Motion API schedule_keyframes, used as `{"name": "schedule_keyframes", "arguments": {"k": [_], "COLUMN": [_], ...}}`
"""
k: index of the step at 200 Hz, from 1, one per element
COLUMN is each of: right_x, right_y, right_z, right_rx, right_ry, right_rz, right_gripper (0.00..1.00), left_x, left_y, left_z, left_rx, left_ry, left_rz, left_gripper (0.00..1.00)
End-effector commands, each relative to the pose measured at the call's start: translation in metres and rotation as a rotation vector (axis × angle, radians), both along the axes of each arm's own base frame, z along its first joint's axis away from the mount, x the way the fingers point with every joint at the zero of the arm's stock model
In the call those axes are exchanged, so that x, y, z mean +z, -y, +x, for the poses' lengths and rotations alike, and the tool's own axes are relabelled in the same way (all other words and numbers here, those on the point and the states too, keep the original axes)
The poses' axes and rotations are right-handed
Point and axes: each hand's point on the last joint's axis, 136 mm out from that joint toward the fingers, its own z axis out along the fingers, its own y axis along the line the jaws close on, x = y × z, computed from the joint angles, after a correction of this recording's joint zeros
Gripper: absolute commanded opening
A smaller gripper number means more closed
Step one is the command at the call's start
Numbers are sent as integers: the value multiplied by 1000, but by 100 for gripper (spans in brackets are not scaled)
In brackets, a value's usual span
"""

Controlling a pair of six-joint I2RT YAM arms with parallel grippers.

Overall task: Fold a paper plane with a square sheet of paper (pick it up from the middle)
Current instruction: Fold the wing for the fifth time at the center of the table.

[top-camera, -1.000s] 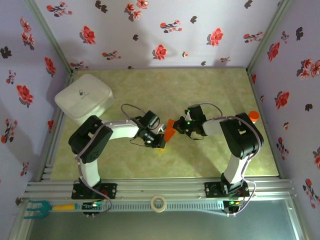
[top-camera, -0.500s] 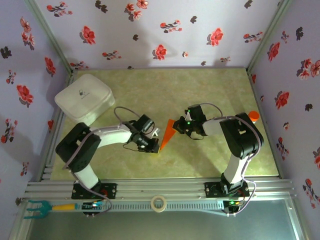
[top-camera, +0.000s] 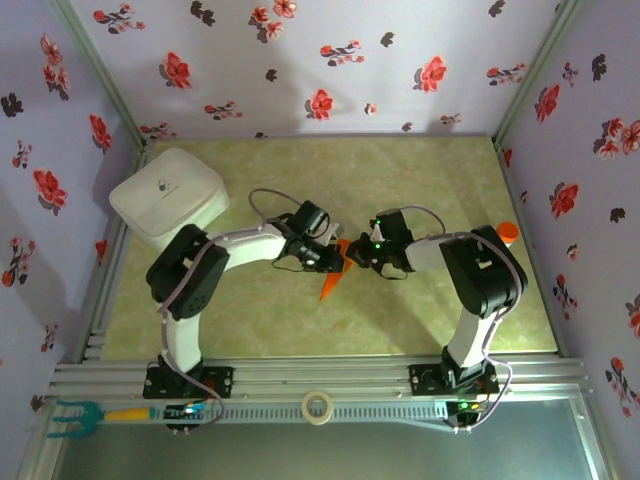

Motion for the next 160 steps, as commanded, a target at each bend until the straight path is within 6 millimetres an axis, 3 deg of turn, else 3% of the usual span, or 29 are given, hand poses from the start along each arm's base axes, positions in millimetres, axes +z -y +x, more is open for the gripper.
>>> {"name": "schedule_keyframes", "arguments": {"k": [1,36,62,111,141,160], "right_x": [-35,-26,-7,35,27,9], "right_y": [23,18,19,8,-13,-8], "right_z": [-18,-13,-2,12,-1,-8], "right_rx": [-44,-33,-24,10,64,45], "right_ry": [-107,-87,-50,45,25,-7], "right_rz": [-94,-68,-66,-18,19,-14], "right_gripper": [0,0,1,3,3,2], "left_x": [-15,-54,-72,-65,-62,-57], "left_y": [5,-20,-41,-45,-42,-39], "left_z": [5,-12,-30,-36,-34,-32], "left_rx": [3,29,54,56,59,61], "left_ry": [-34,-98,-138,-125,-130,-124], "left_rz": [0,118,162,139,125,113], "left_gripper": [3,3,0,0,0,0]}}
